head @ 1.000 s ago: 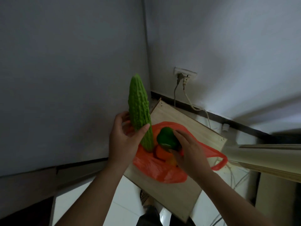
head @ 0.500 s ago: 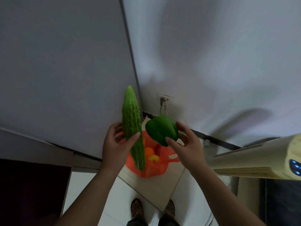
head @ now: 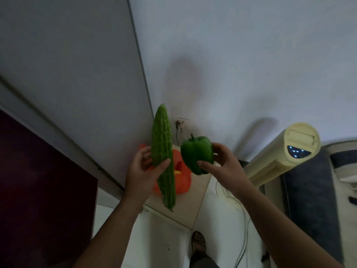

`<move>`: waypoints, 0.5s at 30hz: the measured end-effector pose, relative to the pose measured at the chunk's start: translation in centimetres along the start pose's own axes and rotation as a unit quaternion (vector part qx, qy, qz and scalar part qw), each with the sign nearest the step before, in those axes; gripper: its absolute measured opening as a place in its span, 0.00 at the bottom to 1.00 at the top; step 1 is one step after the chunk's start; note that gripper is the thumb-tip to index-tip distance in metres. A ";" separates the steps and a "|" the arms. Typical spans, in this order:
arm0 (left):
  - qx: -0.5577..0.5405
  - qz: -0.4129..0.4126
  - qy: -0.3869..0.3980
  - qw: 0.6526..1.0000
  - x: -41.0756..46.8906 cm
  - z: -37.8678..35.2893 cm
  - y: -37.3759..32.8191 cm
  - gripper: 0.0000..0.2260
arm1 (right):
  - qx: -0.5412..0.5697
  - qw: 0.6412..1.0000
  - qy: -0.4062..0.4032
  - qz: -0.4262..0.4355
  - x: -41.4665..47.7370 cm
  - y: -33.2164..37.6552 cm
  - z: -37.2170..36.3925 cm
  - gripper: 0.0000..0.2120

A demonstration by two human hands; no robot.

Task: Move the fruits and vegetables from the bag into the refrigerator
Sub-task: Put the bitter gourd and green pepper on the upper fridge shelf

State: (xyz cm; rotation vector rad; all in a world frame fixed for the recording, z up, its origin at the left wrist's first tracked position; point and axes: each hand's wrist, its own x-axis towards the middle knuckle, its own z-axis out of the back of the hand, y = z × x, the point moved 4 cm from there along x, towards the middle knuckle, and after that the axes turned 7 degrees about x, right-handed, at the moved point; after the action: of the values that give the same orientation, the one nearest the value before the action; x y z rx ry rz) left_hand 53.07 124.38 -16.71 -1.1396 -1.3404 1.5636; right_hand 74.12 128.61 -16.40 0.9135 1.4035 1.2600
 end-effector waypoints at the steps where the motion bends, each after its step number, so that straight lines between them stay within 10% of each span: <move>1: 0.002 -0.005 0.003 1.000 -1.1 0.4 0.3 0.19 | -0.005 1.000 -0.021 0.004 -1.7 -0.2 -0.3 0.27; 15: 0.087 -0.040 0.121 0.988 -15.8 -3.6 3.7 0.19 | 0.012 0.964 -0.263 0.042 -25.0 -4.8 2.0 0.28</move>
State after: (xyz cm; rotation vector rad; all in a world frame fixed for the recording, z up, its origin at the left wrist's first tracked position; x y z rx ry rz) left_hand 61.37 110.02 -18.20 -1.1130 -1.0555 1.4036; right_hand 81.82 104.30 -16.38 1.2277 0.9665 0.9642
